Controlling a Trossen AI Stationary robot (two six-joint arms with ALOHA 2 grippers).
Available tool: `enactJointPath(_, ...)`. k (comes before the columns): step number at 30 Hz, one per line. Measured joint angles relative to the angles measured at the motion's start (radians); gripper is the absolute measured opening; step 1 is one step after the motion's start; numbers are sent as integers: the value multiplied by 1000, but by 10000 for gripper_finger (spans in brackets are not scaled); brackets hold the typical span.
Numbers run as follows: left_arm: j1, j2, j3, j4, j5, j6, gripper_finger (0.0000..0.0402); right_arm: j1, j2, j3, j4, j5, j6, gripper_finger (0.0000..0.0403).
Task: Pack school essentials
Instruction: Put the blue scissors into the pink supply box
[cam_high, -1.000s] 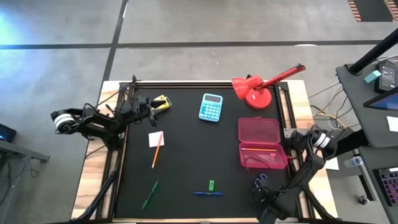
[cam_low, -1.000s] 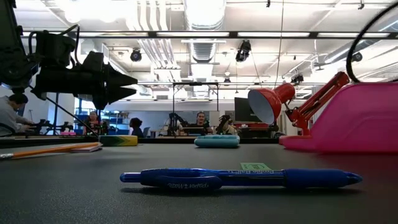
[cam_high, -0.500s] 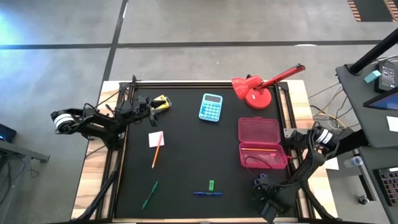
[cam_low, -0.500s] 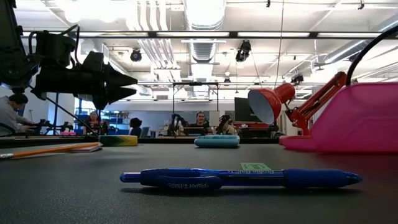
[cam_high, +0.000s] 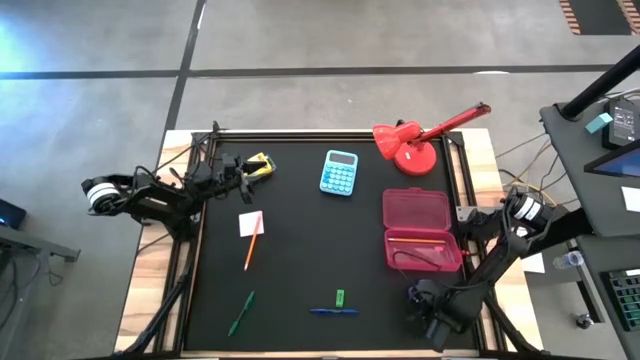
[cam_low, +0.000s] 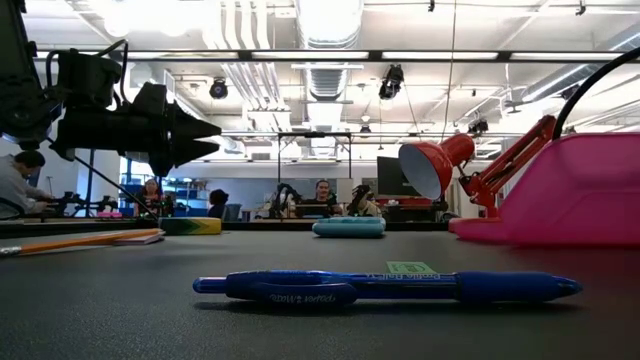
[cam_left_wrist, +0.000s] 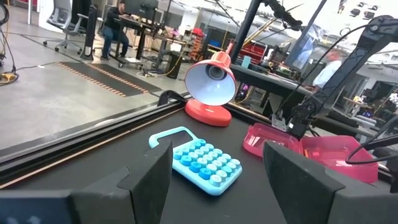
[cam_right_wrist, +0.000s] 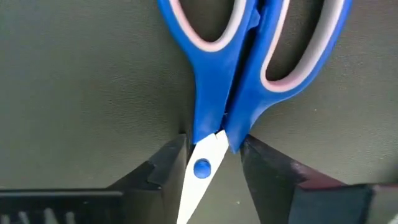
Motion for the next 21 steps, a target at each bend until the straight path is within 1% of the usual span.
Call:
enactJointPath(6,0,0,0,0,0,0,235,0,0,0,6,4,-13,82)
enactJointPath(9,0,0,0,0,0,0,235,0,1,1,12,4,-33,62)
enactJointPath(16,0,0,0,0,0,0,235,1,-16,41,-21,13,-116,54)
enactJointPath(21,0,0,0,0,0,0,235,3,-44,100,-75,53,-177,53)
